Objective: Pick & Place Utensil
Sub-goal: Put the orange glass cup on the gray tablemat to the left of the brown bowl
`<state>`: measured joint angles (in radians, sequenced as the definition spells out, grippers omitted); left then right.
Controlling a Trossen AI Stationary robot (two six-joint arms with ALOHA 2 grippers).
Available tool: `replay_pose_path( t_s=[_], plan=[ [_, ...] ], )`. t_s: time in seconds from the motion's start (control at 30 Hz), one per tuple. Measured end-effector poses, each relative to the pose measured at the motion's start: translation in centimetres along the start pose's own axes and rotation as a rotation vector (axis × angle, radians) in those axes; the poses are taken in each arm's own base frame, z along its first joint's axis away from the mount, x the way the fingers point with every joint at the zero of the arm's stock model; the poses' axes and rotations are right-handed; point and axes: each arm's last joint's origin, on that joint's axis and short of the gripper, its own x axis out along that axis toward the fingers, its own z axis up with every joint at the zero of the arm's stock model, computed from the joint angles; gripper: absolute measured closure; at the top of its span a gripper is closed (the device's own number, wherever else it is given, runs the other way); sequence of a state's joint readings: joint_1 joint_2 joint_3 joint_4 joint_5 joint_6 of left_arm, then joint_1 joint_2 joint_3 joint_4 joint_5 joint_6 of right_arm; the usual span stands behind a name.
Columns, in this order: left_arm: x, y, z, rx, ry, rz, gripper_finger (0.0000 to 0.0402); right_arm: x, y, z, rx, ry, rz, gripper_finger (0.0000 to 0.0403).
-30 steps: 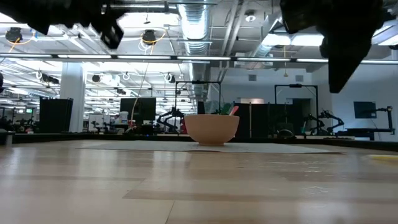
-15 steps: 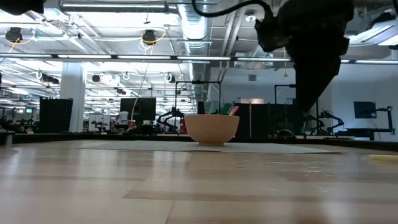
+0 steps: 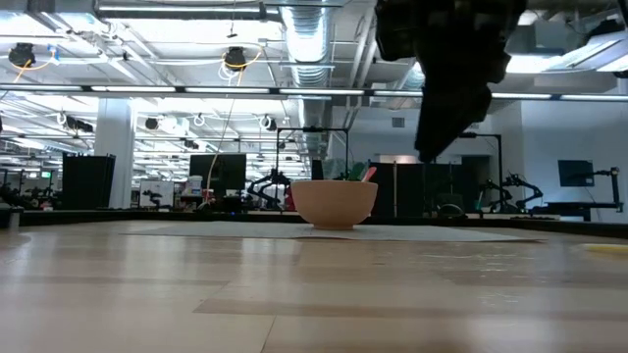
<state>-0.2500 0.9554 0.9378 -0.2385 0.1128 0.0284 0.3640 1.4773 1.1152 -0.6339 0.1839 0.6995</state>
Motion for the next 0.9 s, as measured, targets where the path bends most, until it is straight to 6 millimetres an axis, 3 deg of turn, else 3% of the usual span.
replay_pose_path(
  t_s=[0.1,0.23,0.43,0.6,0.9],
  plan=[
    [-0.4,0.4,0.0,-0.052,0.302,0.156,0.0298,0.0,0.0,0.3,0.007,-0.015,0.008,0.0240],
    [-1.1,0.1,-0.1,-0.243,0.506,0.149,0.0298,0.1,-0.3,0.6,0.020,-0.029,0.006,0.0241],
    [-2.2,-1.6,-0.8,-0.530,0.654,0.011,0.0298,0.3,-1.1,1.5,-0.040,-0.057,-0.003,0.0237],
    [-3.3,-3.8,-1.8,-0.707,0.831,-0.003,0.0298,0.4,-1.8,2.8,-0.037,-0.122,0.012,0.0238],
    [-3.5,-7.1,-4.1,-0.708,0.995,-0.050,0.0298,0.4,-2.5,4.2,0.009,-0.197,0.028,0.0240]
  ],
)
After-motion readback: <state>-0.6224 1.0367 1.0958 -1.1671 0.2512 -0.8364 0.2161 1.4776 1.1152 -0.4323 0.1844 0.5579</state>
